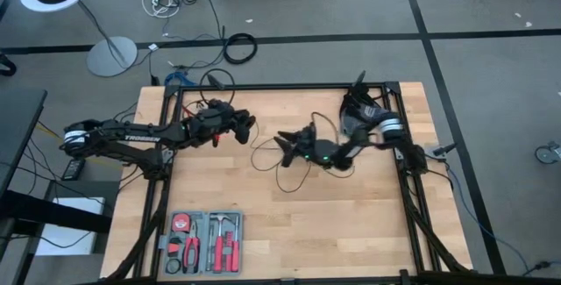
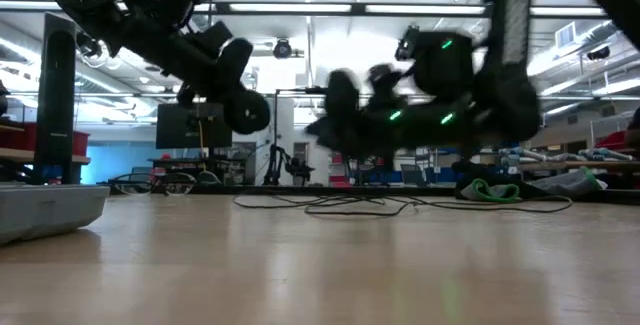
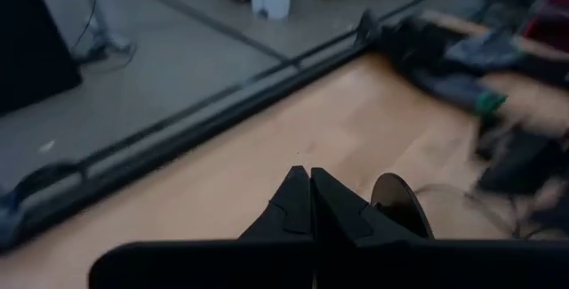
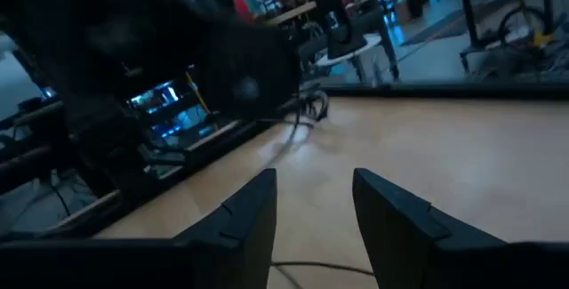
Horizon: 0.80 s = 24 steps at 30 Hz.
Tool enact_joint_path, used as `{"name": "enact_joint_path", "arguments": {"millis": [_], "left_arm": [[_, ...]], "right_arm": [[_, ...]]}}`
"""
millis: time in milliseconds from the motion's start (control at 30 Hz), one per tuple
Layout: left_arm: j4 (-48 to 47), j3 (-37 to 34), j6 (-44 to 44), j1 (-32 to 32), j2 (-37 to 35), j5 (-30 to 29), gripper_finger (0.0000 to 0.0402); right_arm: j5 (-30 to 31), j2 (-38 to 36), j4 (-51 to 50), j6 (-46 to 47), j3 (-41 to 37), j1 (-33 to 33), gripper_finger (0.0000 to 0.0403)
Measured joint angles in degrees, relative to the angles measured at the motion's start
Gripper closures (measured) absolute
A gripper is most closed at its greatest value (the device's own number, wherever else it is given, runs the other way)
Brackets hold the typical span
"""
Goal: Coil cords
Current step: Coil the black wire onto the black spool
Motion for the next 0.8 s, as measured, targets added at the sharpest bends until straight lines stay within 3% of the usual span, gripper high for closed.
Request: {"name": "enact_joint_path", "arguments": {"millis": [133, 267, 800], "left_arm": [[3.4, 0.0, 1.6, -0.5, 0.0, 0.0, 0.0402], [4.3, 0.0, 1.5, -0.5, 0.0, 1.8, 0.0402], [7.1, 0.0, 1.8, -0.8, 0.0, 3.0, 0.0402]], "right_arm": [[-0.9, 7.4, 0.1, -0.5, 10.1, 0.0, 0.0252], [-1.1, 10.6, -1.9, -3.4, 15.3, -0.1, 0.0252], [-4.3, 10.7, -2.1, -2.9, 15.9, -0.5, 0.0252]]}}
